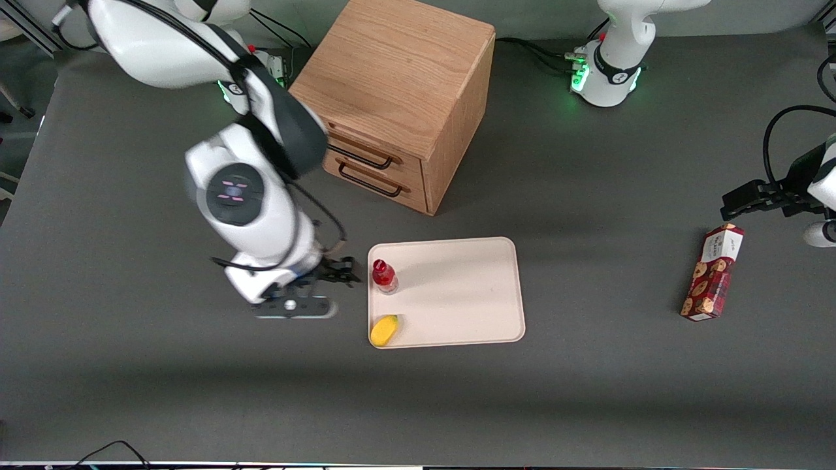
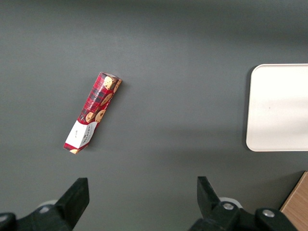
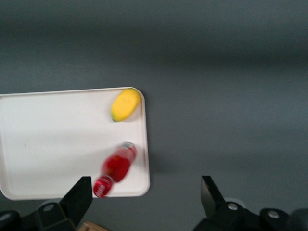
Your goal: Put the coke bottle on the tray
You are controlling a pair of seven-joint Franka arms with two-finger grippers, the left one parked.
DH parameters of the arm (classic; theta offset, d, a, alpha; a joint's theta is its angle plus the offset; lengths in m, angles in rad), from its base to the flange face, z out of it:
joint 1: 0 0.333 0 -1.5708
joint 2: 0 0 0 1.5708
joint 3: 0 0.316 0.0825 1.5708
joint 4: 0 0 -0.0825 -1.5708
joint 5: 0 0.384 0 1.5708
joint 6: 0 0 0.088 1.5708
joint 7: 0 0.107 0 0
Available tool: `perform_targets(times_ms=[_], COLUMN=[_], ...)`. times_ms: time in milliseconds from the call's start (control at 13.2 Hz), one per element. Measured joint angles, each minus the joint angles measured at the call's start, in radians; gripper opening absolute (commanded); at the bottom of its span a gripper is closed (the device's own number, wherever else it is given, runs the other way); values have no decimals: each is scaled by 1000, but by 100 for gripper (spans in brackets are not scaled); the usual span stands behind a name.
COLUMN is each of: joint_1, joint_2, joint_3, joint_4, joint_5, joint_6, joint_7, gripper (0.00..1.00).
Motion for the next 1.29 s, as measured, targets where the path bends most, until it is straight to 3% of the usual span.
perform_targets(times_ms=[152, 379, 682, 909, 1288], joint_1=[-78, -158, -250, -272, -281], joint_2=[-102, -275, -452, -543, -619], joint_3=[-13, -115, -191, -287, -328], joint_4=[-72, -236, -398, -496, -581], joint_5=[30, 108, 131, 216, 233], joint_6=[-30, -31, -30, -18, -4], joint_7=[-108, -269, -385, -507, -545], gripper=[100, 100, 100, 100, 100])
